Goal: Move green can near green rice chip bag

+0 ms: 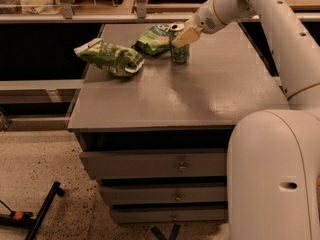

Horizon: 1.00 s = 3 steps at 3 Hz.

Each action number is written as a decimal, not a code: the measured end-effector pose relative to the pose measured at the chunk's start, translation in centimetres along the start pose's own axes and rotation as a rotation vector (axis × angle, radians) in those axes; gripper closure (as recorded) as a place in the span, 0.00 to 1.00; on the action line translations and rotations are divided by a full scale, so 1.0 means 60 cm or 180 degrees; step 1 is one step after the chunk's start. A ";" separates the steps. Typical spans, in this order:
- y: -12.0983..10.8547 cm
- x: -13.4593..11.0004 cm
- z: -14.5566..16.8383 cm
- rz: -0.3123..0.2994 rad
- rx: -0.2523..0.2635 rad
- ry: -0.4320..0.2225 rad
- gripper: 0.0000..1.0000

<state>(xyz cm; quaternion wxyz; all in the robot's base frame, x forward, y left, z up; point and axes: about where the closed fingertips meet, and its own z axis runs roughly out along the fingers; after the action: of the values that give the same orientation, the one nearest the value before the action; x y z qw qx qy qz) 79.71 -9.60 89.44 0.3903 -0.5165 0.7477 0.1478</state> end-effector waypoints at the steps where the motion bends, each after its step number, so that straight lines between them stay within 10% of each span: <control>1: -0.002 0.006 0.004 0.0033 -0.0019 -0.0037 0.59; 3: -0.007 0.017 0.001 0.0089 0.0009 -0.0018 0.13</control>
Offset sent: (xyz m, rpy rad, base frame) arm 0.0016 -0.0203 -0.0041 0.0277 0.0056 -0.0358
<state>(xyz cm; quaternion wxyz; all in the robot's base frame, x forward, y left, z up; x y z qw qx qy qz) 79.94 -10.43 88.73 0.3910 -0.5050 0.7539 0.1538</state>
